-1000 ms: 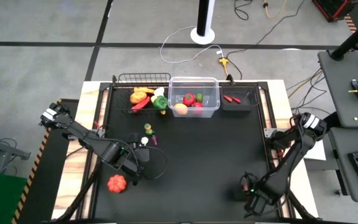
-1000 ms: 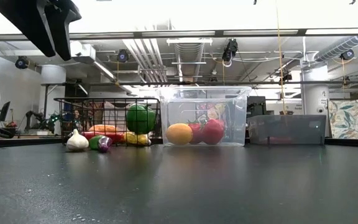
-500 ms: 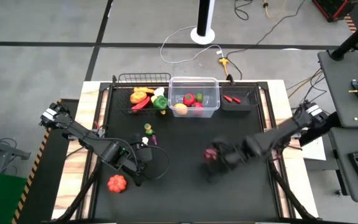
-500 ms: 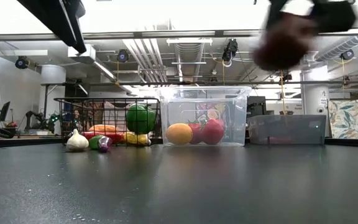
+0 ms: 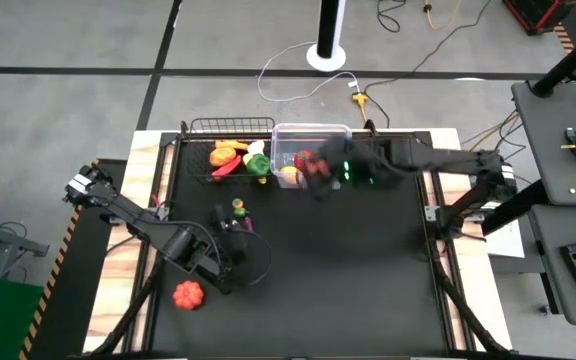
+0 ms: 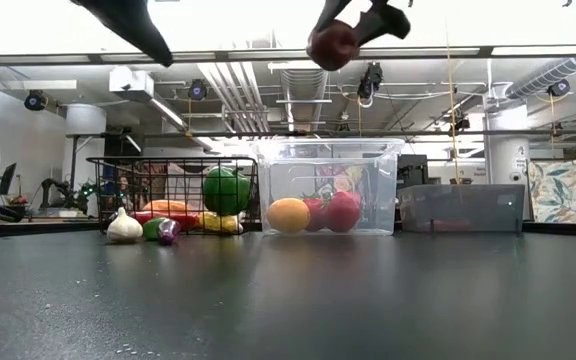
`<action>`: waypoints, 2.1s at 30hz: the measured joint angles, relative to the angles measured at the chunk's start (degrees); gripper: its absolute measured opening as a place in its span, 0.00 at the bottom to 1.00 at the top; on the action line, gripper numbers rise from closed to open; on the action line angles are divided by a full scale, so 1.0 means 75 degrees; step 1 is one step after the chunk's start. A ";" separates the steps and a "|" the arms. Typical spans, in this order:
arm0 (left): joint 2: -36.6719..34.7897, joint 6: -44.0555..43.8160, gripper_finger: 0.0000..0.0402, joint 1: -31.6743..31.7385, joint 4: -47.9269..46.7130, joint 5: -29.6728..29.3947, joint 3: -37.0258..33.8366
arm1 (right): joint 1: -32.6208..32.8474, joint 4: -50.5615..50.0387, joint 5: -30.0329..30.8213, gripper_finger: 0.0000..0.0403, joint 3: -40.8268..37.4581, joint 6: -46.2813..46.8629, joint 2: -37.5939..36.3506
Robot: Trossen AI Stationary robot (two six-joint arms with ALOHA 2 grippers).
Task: Sort produce into baskets
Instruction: Put the apple into the transparent bin
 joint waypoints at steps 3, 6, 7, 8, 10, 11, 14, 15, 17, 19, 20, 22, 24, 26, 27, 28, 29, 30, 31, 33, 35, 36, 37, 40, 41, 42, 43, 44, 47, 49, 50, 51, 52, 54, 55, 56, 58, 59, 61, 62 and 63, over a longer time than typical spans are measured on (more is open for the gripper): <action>0.0000 -0.0033 0.51 0.0001 0.0048 -0.0353 0.0080 | -0.0717 -0.0022 -0.0500 0.70 0.0536 -0.0577 0.0314; 0.0000 -0.0440 0.51 0.0001 0.0060 -0.0592 0.0083 | -0.1319 -0.0058 -0.1113 0.70 0.1063 -0.1048 0.0720; 0.0000 -0.0586 0.51 0.0001 0.0060 -0.0608 0.0080 | -0.1486 -0.0113 -0.1229 0.70 0.1241 -0.1202 0.0843; 0.0003 -0.0716 0.51 0.0001 0.0060 -0.0592 0.0080 | -0.1648 -0.0226 -0.1291 0.70 0.1416 -0.1306 0.0989; 0.0021 -0.1013 0.51 -0.0014 0.0061 -0.0519 0.0070 | -0.1944 -0.0609 -0.1321 0.70 0.1808 -0.1562 0.1296; 0.0041 -0.1148 0.51 -0.0031 0.0058 -0.0496 0.0066 | -0.2081 -0.0818 -0.1325 0.70 0.1993 -0.1676 0.1452; 0.0118 -0.1394 0.51 -0.0068 0.0060 -0.0453 0.0062 | -0.2430 -0.1411 -0.1340 0.70 0.2471 -0.1894 0.1948; 0.0154 -0.1454 0.51 -0.0081 0.0063 -0.0451 0.0054 | -0.2530 -0.1554 -0.1369 0.70 0.2594 -0.1995 0.2112; 0.0228 -0.1546 0.51 -0.0083 0.0063 -0.0444 0.0052 | -0.2694 -0.1861 -0.1384 0.70 0.2796 -0.2245 0.2433; 0.0295 -0.1631 0.51 -0.0095 0.0063 -0.0408 0.0048 | -0.2840 -0.2267 -0.1468 0.70 0.2936 -0.2791 0.2721; 0.0330 -0.1682 0.51 -0.0095 0.0061 -0.0371 0.0048 | -0.2901 -0.2515 -0.1531 0.70 0.2973 -0.3046 0.2866; 0.0415 -0.1760 0.51 -0.0095 0.0063 -0.0249 0.0045 | -0.3035 -0.3043 -0.1794 0.70 0.3003 -0.3484 0.3111; 0.0491 -0.1823 0.51 -0.0095 0.0055 -0.0170 0.0045 | -0.3131 -0.3286 -0.1868 0.70 0.2938 -0.3668 0.3306; 0.0546 -0.1839 0.51 -0.0109 0.0041 -0.0103 0.0045 | -0.3213 -0.3363 -0.1871 0.70 0.2836 -0.3624 0.3420; 0.0567 -0.1850 0.51 -0.0116 0.0032 -0.0101 0.0045 | -0.3252 -0.3347 -0.1867 0.70 0.2804 -0.3587 0.3455; 0.0583 -0.1891 0.51 -0.0133 0.0030 -0.0096 0.0043 | -0.3278 -0.3343 -0.1867 0.70 0.2792 -0.3548 0.3498; 0.0592 -0.1914 0.51 -0.0138 0.0028 -0.0093 0.0042 | -0.3306 -0.3314 -0.1862 0.70 0.2791 -0.3500 0.3535; 0.0595 -0.1948 0.51 -0.0145 0.0025 -0.0090 0.0042 | -0.3345 -0.3261 -0.1865 0.70 0.2788 -0.3443 0.3553; 0.0595 -0.1981 0.51 -0.0159 0.0024 -0.0090 0.0042 | -0.3366 -0.3187 -0.1863 0.70 0.2788 -0.3412 0.3577; 0.0595 -0.2056 0.51 -0.0183 0.0020 -0.0090 0.0042 | -0.3410 -0.3005 -0.1861 0.70 0.2788 -0.3362 0.3623; 0.0595 -0.2102 0.51 -0.0201 0.0005 -0.0090 0.0039 | -0.3441 -0.2883 -0.1862 0.70 0.2788 -0.3339 0.3664; 0.0595 -0.2119 0.51 -0.0218 0.0002 -0.0093 0.0039 | -0.3444 -0.2841 -0.1853 0.70 0.2786 -0.3333 0.3689; 0.0595 -0.2123 0.51 -0.0227 0.0002 -0.0093 0.0039 | -0.3448 -0.2773 -0.1844 0.70 0.2785 -0.3323 0.3710; 0.0595 -0.2156 0.51 -0.0229 0.0005 -0.0093 0.0042 | -0.3446 -0.2716 -0.1844 0.70 0.2761 -0.3242 0.3783; 0.0595 -0.2159 0.51 -0.0229 0.0007 -0.0093 0.0039 | -0.3445 -0.2645 -0.1844 0.70 0.2724 -0.3236 0.3802; 0.0595 -0.2159 0.51 -0.0229 0.0008 -0.0093 0.0039 | -0.3442 -0.2571 -0.1844 0.70 0.2685 -0.3236 0.3825; 0.0595 -0.2161 0.51 -0.0229 0.0008 -0.0093 0.0039 | -0.3442 -0.2554 -0.1844 0.70 0.2667 -0.3216 0.3865; 0.0595 -0.2159 0.51 -0.0229 0.0008 -0.0093 0.0039 | -0.3442 -0.2564 -0.1844 0.70 0.2659 -0.3164 0.3902; 0.0595 -0.2159 0.51 -0.0229 0.0011 -0.0096 0.0039 | -0.3471 -0.2512 -0.1794 0.70 0.2645 -0.3002 0.3955; 0.0595 -0.2159 0.51 -0.0229 0.0014 -0.0096 0.0039 | -0.3477 -0.2424 -0.1781 0.70 0.2645 -0.3000 0.3979; 0.0595 -0.2159 0.51 -0.0229 0.0014 -0.0097 0.0039 | -0.3480 -0.2440 -0.1780 0.70 0.2645 -0.3000 0.3997; 0.0595 -0.2159 0.51 -0.0229 0.0016 -0.0098 0.0039 | -0.3480 -0.2450 -0.1780 0.71 0.2645 -0.3000 0.4024; 0.0595 -0.2157 0.51 -0.0229 0.0014 -0.0098 0.0039 | -0.3480 -0.2445 -0.1780 0.71 0.2645 -0.3000 0.4046; 0.0595 -0.2144 0.51 -0.0229 0.0014 -0.0101 0.0039 | -0.3477 -0.2450 -0.1780 0.72 0.2631 -0.3000 0.4069; 0.0595 -0.2138 0.51 -0.0229 0.0014 -0.0102 0.0036 | -0.3472 -0.2446 -0.1783 0.73 0.2628 -0.3000 0.4081; 0.0595 -0.2126 0.51 -0.0229 0.0014 -0.0104 0.0036 | -0.3471 -0.2439 -0.1780 0.73 0.2628 -0.3000 0.4092; 0.0595 -0.2122 0.51 -0.0229 0.0014 -0.0104 0.0034 | -0.3471 -0.2444 -0.1781 0.74 0.2628 -0.3000 0.4133; 0.0595 -0.2122 0.51 -0.0229 0.0011 -0.0107 0.0034 | -0.3471 -0.2442 -0.1783 0.75 0.2628 -0.3000 0.4155; 0.0595 -0.2122 0.51 -0.0229 0.0011 -0.0107 0.0029 | -0.3471 -0.2434 -0.1783 0.76 0.2597 -0.2997 0.4168; 0.0595 -0.2122 0.51 -0.0229 0.0008 -0.0107 0.0025 | -0.3471 -0.2416 -0.1783 0.76 0.2577 -0.2997 0.4168; 0.0595 -0.2122 0.51 -0.0229 0.0008 -0.0107 0.0025 | -0.3471 -0.2396 -0.1783 0.77 0.2560 -0.2997 0.4168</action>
